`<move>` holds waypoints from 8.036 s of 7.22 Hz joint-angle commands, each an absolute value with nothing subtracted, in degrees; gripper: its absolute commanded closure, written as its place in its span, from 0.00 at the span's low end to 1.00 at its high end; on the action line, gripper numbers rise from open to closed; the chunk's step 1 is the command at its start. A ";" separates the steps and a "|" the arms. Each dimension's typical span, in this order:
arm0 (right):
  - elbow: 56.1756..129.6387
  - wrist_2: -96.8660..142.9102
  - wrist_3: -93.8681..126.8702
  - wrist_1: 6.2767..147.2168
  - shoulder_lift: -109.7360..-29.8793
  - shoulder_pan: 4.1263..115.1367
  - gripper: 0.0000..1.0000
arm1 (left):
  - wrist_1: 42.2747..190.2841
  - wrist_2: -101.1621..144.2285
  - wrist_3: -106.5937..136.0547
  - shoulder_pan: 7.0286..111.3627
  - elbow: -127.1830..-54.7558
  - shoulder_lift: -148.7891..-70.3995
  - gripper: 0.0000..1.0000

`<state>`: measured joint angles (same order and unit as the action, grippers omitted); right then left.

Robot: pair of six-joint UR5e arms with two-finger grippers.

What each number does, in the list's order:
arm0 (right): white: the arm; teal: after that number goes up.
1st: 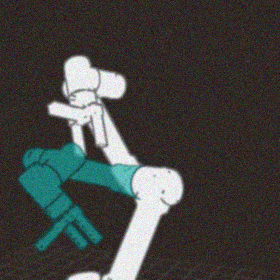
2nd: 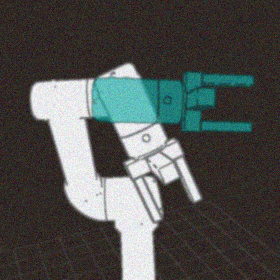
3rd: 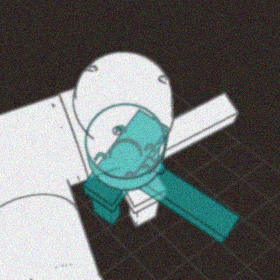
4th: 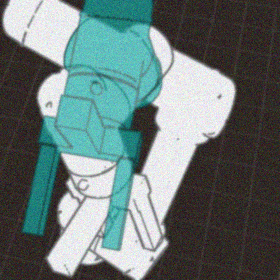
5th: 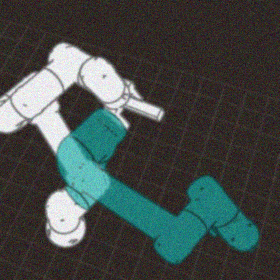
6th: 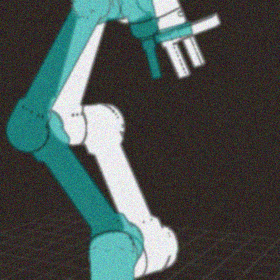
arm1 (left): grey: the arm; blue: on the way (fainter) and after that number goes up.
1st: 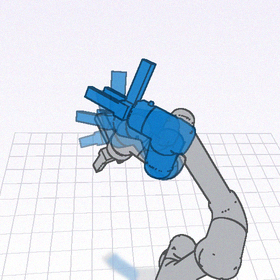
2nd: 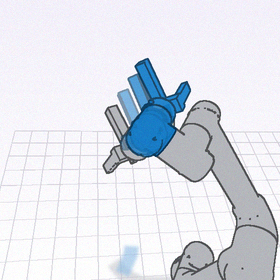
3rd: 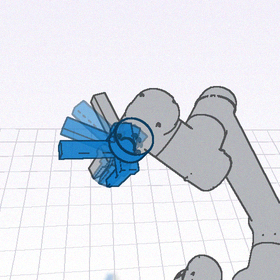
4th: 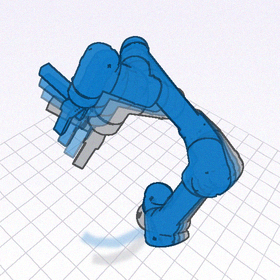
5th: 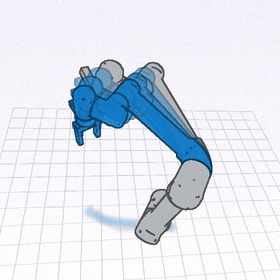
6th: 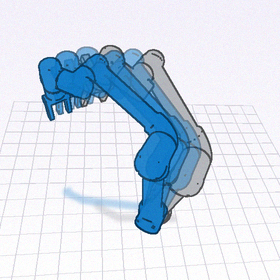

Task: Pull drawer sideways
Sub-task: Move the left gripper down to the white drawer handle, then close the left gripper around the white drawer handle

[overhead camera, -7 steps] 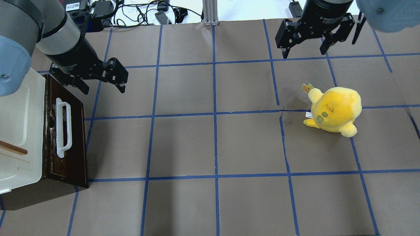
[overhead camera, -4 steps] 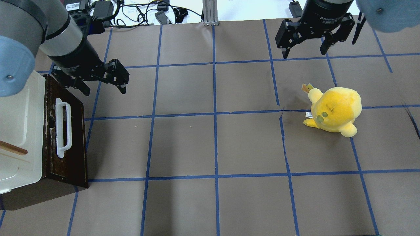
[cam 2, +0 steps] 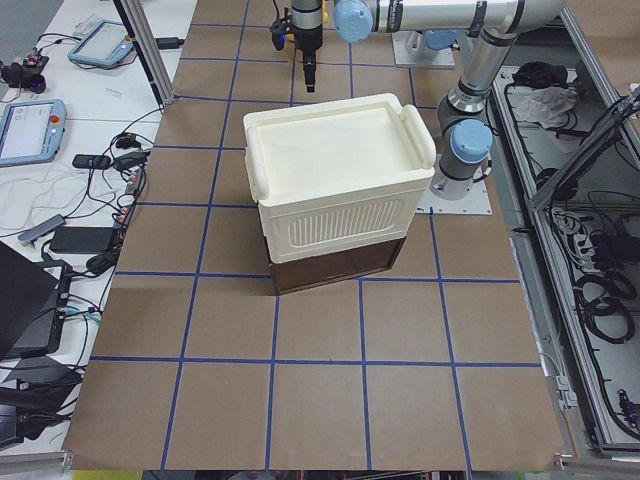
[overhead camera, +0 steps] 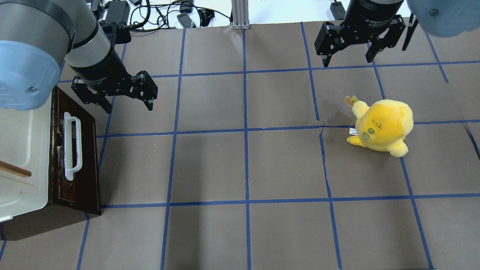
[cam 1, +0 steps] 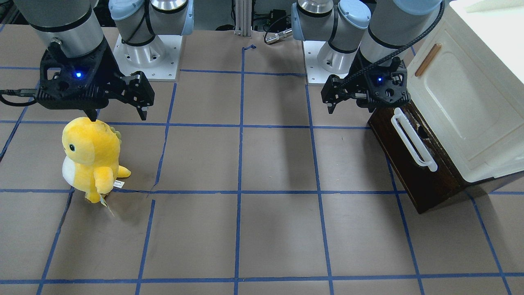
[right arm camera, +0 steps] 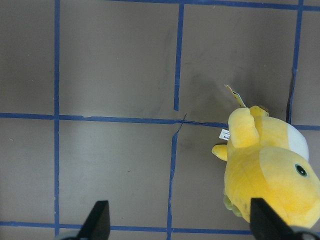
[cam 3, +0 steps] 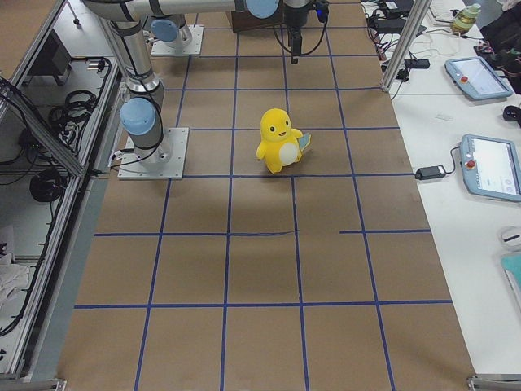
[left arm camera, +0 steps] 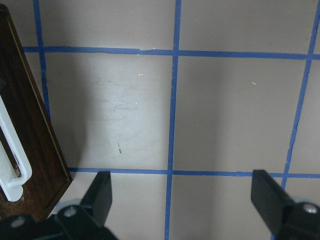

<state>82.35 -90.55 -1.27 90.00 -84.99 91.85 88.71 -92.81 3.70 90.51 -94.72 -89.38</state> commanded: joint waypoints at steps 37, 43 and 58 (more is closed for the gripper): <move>82.35 -90.53 -1.23 90.00 -84.99 91.85 0.00 | 87.63 -132.28 34.10 87.10 -100.55 -109.86 0.32; 82.35 -90.53 -1.23 90.00 -84.99 91.85 0.00 | 88.59 -132.28 34.01 87.10 -100.55 -109.86 0.39; 82.35 -90.62 -1.23 90.00 -84.99 91.85 0.00 | 88.94 -132.80 33.13 86.75 -100.46 -109.51 0.64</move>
